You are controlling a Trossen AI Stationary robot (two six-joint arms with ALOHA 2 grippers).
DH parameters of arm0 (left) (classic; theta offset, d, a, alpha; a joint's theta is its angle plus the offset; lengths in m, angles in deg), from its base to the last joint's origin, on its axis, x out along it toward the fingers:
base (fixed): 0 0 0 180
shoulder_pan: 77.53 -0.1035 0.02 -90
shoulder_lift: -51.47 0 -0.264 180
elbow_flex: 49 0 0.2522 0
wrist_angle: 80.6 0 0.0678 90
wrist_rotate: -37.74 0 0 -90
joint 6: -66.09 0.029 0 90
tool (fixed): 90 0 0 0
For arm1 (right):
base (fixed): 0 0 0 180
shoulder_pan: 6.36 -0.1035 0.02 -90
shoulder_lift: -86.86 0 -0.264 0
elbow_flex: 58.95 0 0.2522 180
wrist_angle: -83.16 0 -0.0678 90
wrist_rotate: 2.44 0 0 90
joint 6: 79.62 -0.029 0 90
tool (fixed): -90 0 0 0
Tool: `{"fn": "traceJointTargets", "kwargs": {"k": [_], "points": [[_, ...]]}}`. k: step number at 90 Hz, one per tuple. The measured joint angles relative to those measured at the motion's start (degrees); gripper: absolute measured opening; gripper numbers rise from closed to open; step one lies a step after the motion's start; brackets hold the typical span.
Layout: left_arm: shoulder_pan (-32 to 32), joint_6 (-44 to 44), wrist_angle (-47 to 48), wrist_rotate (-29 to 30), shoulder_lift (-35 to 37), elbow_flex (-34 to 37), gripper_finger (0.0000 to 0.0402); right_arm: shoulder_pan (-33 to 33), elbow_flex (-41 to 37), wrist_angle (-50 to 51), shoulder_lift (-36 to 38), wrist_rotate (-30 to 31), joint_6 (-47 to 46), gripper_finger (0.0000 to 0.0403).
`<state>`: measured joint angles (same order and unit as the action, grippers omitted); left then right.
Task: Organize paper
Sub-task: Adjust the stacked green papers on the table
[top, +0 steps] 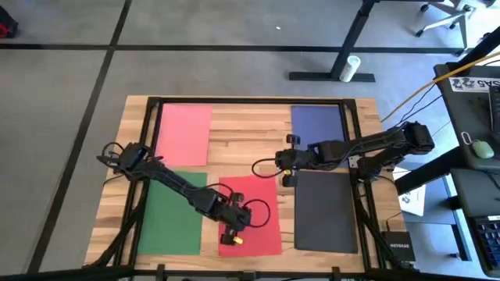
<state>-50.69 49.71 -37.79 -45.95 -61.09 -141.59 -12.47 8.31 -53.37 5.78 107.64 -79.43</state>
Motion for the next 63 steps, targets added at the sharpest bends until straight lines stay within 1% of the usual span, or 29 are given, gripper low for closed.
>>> {"fn": "traceJointTargets", "kwargs": {"k": [8,18,32,47,63], "points": [[2.63,-3.49,6.54,-2.38,0.05,-2.55,0.0,0.0,0.0,0.0,0.0,-0.04,0.02,0.0],[6.75,-10.12,9.24,-4.83,0.07,-3.06,0.0,0.0,0.0,-0.07,0.0,-0.09,0.04,0.0],[12.88,-20.05,9.09,-4.85,0.07,-3.04,0.0,0.0,0.0,-1.98,0.0,-1.16,0.03,0.0],[18.82,-30.83,8.93,-5.38,0.07,-3.04,0.0,-0.02,0.0,-6.9,0.0,-2.15,-0.2,0.0],[23.3,-41.06,9.61,-5.59,-0.05,-3.04,0.0,-0.02,0.0,-8.98,0.0,-2.74,0.02,0.0]]}}
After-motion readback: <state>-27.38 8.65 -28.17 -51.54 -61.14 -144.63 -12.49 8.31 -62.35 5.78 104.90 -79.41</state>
